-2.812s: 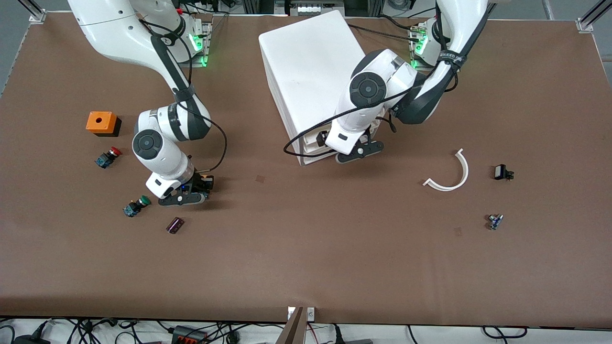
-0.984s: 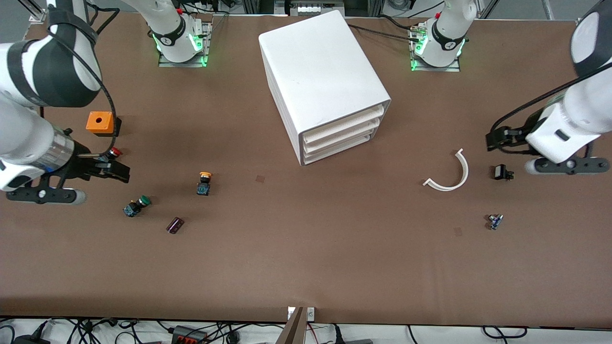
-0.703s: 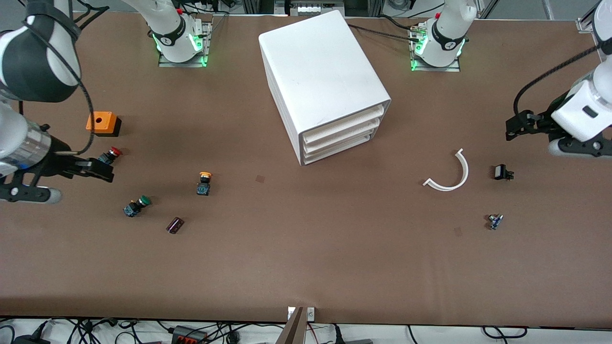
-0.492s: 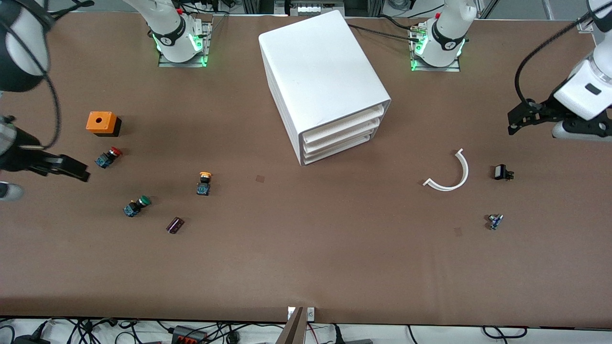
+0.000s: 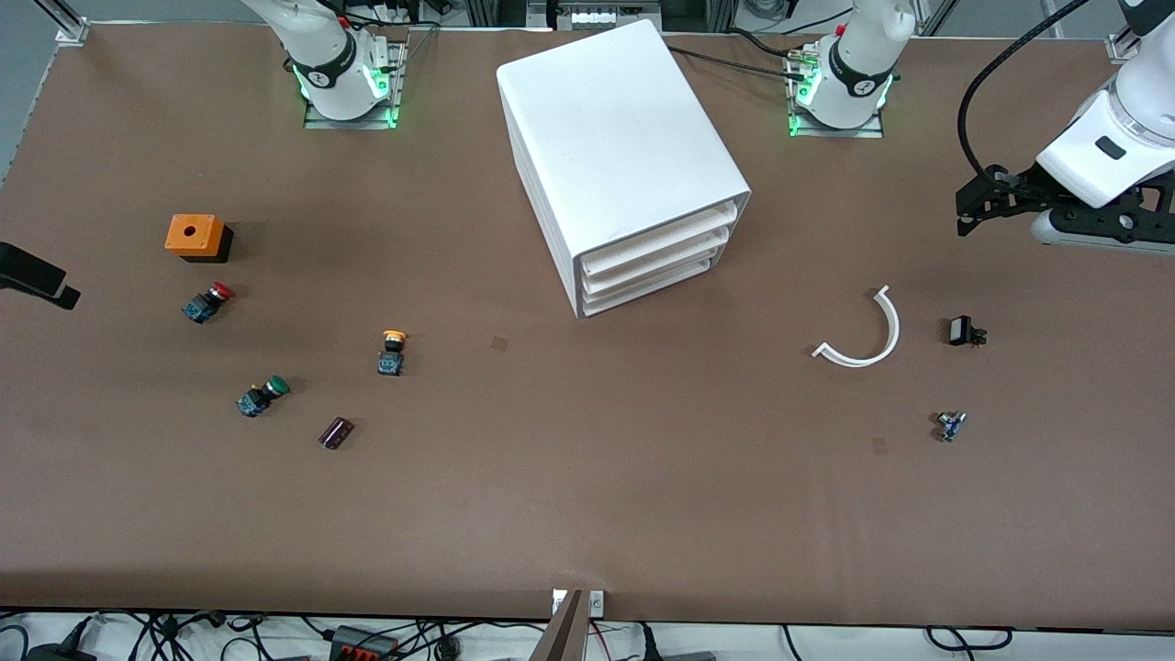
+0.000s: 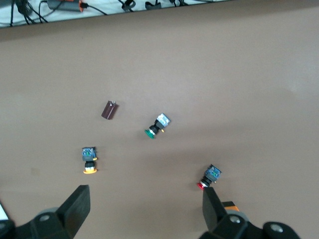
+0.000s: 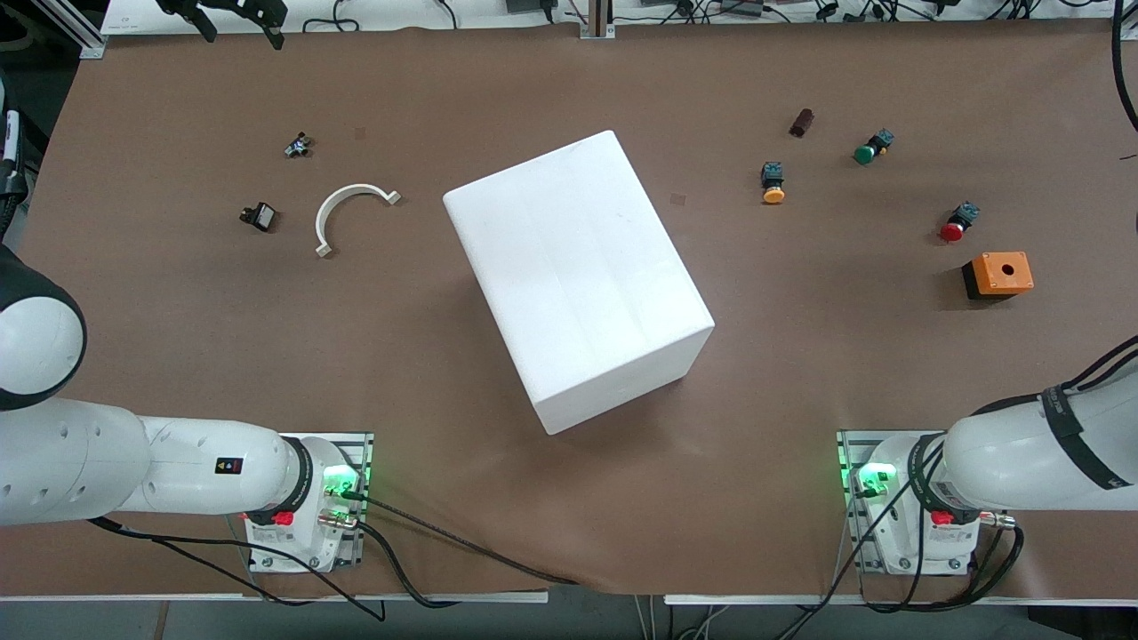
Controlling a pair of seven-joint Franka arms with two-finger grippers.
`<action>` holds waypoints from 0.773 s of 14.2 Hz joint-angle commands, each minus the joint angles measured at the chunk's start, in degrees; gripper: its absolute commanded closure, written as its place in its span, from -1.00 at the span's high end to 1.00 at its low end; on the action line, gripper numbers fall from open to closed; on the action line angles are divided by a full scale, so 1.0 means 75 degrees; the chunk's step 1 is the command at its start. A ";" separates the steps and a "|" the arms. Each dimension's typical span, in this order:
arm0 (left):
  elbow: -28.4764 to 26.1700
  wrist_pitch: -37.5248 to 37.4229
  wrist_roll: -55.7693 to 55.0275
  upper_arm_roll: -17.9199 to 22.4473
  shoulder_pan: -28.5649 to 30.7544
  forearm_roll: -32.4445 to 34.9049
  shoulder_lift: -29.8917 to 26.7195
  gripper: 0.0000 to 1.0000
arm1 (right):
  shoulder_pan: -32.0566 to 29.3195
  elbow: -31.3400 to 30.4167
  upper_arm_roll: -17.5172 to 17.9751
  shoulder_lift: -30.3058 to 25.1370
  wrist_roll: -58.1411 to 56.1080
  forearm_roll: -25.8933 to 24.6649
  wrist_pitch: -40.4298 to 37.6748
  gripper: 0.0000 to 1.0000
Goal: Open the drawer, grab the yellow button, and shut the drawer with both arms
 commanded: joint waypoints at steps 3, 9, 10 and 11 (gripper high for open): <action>0.0353 -0.0442 0.0178 -0.0032 0.0063 -0.0082 0.0175 1.00 | -0.0041 -0.0816 0.0203 -0.0507 -0.0172 -0.0331 -0.0025 1.00; 0.0459 -0.0737 0.0131 -0.0032 0.0039 -0.0129 0.0163 1.00 | -0.0030 -0.2142 0.0203 -0.1222 -0.0172 -0.0331 0.0726 1.00; 0.0459 -0.0737 0.0131 -0.0032 0.0039 -0.0129 0.0163 1.00 | -0.0030 -0.2108 0.0203 -0.1222 -0.0172 -0.0343 0.0656 1.00; 0.0459 -0.0737 0.0131 -0.0043 0.0039 -0.0129 0.0163 1.00 | -0.0018 -0.2107 0.0203 -0.1222 -0.0172 -0.0343 0.0621 1.00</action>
